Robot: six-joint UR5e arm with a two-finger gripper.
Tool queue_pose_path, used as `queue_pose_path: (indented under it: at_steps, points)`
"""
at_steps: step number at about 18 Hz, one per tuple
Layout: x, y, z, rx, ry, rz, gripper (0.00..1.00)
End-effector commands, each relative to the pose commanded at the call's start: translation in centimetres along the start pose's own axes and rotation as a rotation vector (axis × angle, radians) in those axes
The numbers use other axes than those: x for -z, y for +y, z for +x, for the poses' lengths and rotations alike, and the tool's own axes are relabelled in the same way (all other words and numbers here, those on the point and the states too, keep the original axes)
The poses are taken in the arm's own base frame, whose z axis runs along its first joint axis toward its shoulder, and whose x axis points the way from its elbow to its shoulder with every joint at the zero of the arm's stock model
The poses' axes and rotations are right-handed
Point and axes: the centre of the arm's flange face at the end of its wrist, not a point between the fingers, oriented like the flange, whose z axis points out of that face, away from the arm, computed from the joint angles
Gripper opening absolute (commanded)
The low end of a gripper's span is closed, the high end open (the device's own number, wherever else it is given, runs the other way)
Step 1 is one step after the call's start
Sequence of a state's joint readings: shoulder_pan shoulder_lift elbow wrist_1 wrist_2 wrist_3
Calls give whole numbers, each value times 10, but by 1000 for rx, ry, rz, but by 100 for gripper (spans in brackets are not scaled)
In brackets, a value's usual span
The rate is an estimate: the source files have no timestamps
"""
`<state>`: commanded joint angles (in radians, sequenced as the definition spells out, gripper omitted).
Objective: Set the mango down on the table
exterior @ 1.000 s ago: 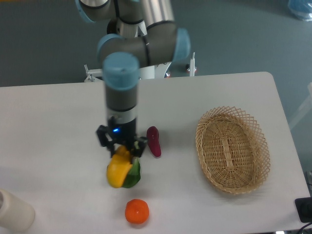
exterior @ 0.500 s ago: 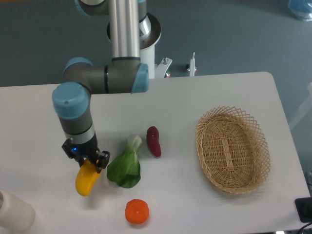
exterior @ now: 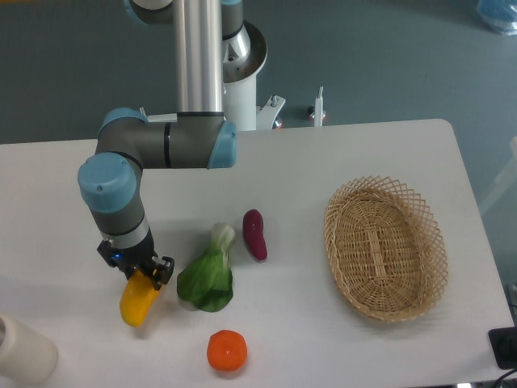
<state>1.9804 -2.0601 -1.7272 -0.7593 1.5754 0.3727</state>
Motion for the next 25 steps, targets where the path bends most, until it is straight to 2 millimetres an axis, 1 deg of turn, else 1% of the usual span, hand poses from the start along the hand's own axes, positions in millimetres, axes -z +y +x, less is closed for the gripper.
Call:
queue_pose_path:
  at_steps: [6,7,9,12,14,16,18,19,22,25]
  points:
    - [-1,1,0,-3,-1,-2,67]
    - [-1,0,0,-3,-1,-1,74]
    - [3,-2,-2,-12,-6,6,100]
    - [16,-3,-3,-9,-13,24,100]
    - [21,-3,-4,-12,-18,31,100]
    - [31,-3,-9,-8,-24,46,100]
    - [41,-1,-19,-23,-31,59,100]
    - [47,1,-20,-40,-31,63,100]
    - [48,4,-21,-45,-32,60,100]
    - [50,4,-27,-39,-34,64,100]
